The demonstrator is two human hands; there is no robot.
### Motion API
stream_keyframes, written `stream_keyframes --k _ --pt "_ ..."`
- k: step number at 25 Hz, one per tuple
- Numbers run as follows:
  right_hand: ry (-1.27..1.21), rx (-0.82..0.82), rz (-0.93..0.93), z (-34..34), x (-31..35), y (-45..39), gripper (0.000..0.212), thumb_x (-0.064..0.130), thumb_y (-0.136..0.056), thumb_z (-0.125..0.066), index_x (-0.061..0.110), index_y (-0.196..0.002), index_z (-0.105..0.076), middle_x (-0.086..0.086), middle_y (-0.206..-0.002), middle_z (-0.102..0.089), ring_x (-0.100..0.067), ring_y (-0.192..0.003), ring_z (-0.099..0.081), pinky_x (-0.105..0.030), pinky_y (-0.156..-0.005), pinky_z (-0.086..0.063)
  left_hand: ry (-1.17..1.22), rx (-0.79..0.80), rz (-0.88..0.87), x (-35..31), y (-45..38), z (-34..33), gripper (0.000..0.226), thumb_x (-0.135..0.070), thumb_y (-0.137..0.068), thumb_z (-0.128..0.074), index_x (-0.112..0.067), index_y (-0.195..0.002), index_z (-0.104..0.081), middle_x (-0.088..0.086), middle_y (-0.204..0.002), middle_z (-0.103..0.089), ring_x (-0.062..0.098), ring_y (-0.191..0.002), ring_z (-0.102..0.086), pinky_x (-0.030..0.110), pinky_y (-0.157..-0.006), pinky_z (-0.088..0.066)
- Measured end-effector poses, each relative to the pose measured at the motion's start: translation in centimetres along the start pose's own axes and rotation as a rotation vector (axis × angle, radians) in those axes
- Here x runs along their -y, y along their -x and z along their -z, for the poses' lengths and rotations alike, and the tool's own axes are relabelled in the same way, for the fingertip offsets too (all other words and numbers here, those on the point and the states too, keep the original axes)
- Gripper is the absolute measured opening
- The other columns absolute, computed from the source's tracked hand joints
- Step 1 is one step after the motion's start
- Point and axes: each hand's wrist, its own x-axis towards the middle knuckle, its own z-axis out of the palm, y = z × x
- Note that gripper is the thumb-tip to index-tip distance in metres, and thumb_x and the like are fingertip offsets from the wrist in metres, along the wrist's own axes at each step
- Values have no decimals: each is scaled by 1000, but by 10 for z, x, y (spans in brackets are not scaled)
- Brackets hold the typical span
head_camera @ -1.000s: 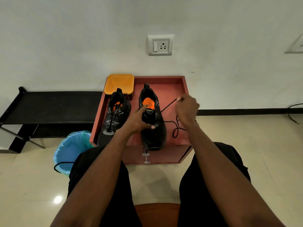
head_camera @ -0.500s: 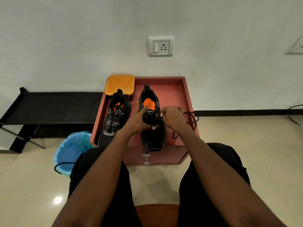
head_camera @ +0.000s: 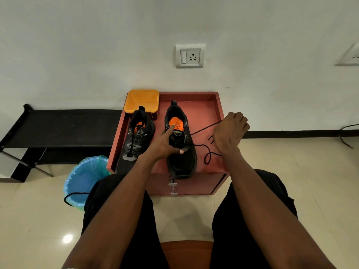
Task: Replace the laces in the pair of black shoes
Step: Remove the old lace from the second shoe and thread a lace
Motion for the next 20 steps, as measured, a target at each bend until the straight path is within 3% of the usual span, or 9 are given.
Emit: stream_keyframes --k 4,7,9,13,16,18,20 --pt "8 54 42 1 3 7 20 3 -85 -49 1 -100 -62 -18 -108 -56 -34 -104 -51 -43 -89 -39 8 5 -1 -1 2 0 113 -29 -73 -86 -35 -157 -10 8 -161 -21 30 -146 -27 45 -117 -31" --pt "-159 323 -14 10 6 7 21 10 -94 -48 2 -111 -57 -12 -101 -64 -25 -84 -56 -35 -73 -43 -14 -2 -10 -1 5 0 113 -29 -76 -84 -35 -157 -6 9 -161 -20 31 -145 -28 45 -116 -32" --pt "-303 539 -83 9 11 8 32 6 -93 -47 2 -125 -47 -13 -105 -62 -24 -84 -54 -35 -69 -44 -39 -13 -27 -2 8 0 114 -28 -77 -83 -32 -158 -3 8 -162 -19 30 -145 -29 43 -115 -32" --pt "-183 887 9 6 20 21 69 9 -95 -56 3 -150 -15 -19 -111 -57 -31 -101 -59 -43 -86 -53 -94 -123 -88 -10 21 4 107 -24 -82 -79 -27 -158 -4 10 -159 -23 30 -143 -32 41 -112 -34" --pt "-102 932 78 12 20 21 59 5 -95 -55 -2 -146 -26 -18 -107 -60 -27 -93 -62 -38 -80 -52 -67 -235 -24 -12 27 12 85 -21 -85 -73 -21 -153 -23 15 -145 -43 32 -132 -45 45 -106 -41" --pt "-355 1033 43 23 22 17 44 -1 -94 -54 -2 -136 -43 -14 -93 -62 -18 -71 -59 -31 -66 -50 91 -267 106 -11 32 19 56 -17 -89 -67 -12 -139 -43 15 -124 -57 28 -107 -59 41 -90 -51" --pt "-864 1226 -74 38 23 16 41 -6 -92 -55 4 -132 -54 -13 -88 -67 -13 -63 -61 -26 -65 -53 411 -185 226 -12 42 28 26 -6 -94 -54 -6 -119 -53 17 -110 -62 21 -85 -62 35 -75 -52"
